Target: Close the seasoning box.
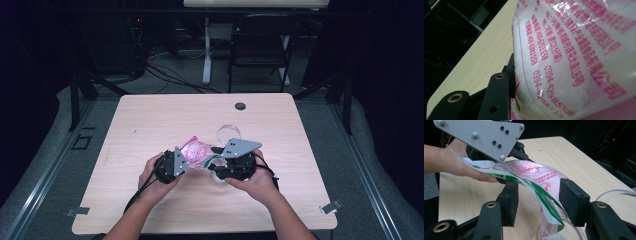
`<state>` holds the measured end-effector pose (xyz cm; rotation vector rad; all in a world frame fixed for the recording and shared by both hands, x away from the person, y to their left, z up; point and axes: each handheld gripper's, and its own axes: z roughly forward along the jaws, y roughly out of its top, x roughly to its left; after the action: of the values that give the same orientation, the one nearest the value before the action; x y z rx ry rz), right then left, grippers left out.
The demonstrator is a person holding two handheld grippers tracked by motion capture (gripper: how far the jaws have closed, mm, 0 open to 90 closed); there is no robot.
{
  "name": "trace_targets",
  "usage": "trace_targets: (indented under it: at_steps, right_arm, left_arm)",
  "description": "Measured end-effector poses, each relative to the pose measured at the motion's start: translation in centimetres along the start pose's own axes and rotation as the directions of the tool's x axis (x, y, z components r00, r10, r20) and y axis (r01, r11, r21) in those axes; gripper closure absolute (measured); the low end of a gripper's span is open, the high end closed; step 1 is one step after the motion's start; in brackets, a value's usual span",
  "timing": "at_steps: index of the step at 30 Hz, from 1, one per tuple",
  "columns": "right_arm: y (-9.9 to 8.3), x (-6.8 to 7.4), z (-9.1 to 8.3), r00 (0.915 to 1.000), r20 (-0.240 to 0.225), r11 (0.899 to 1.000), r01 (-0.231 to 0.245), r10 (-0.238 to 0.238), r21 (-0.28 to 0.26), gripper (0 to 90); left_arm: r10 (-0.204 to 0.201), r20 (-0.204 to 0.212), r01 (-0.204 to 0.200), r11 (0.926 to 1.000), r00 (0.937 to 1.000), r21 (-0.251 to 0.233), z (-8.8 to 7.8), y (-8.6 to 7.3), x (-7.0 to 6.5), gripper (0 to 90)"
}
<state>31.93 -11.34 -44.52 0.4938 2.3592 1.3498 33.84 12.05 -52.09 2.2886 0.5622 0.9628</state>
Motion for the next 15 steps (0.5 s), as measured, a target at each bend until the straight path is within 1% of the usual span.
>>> trace_targets:
  at_steps: [1,2,3,4,9,11,15]
  right_arm:
    - [-0.03,0.07,0.14,1.0000,-0.005,1.000,0.004,-0.004,0.013,53.0]
    - [-0.03,0.07,0.14,1.0000,-0.005,1.000,0.004,-0.004,0.013,53.0]
    - [-0.06,0.16,0.28,1.0000,-0.008,1.000,0.003,-0.003,0.020,56.0]
    - [-0.06,0.16,0.28,1.0000,-0.008,1.000,0.003,-0.003,0.020,56.0]
    - [-0.17,0.25,0.53,0.9999,-0.010,0.999,0.000,0.000,0.041,61.7]
    - [-0.18,0.29,0.58,0.9999,-0.010,0.999,-0.003,0.003,0.039,62.6]
    - [-0.24,0.34,0.71,0.9998,-0.019,0.999,-0.003,0.004,0.053,68.5]
  left_arm:
    - [0.003,-0.003,-0.003,1.0000,1.0000,-0.002,-0.02,0.01,-0.06,63.0]
    - [0.007,0.001,-0.007,1.0000,1.0000,-0.002,-0.05,0.05,-0.08,63.0]
    - [0.008,0.002,-0.008,1.0000,1.0000,-0.003,-0.08,0.08,-0.16,63.0]
    - [0.011,0.001,-0.011,0.9999,0.9999,-0.005,-0.07,0.11,-0.20,63.0]
    - [0.020,0.001,-0.020,0.9998,0.9998,-0.004,-0.10,0.16,-0.40,63.0]
    - [0.025,0.002,-0.025,0.9997,0.9997,-0.004,-0.11,0.17,-0.43,63.0]
    - [0.031,-0.001,-0.031,0.9995,0.9995,-0.004,-0.10,0.18,-0.53,63.0]
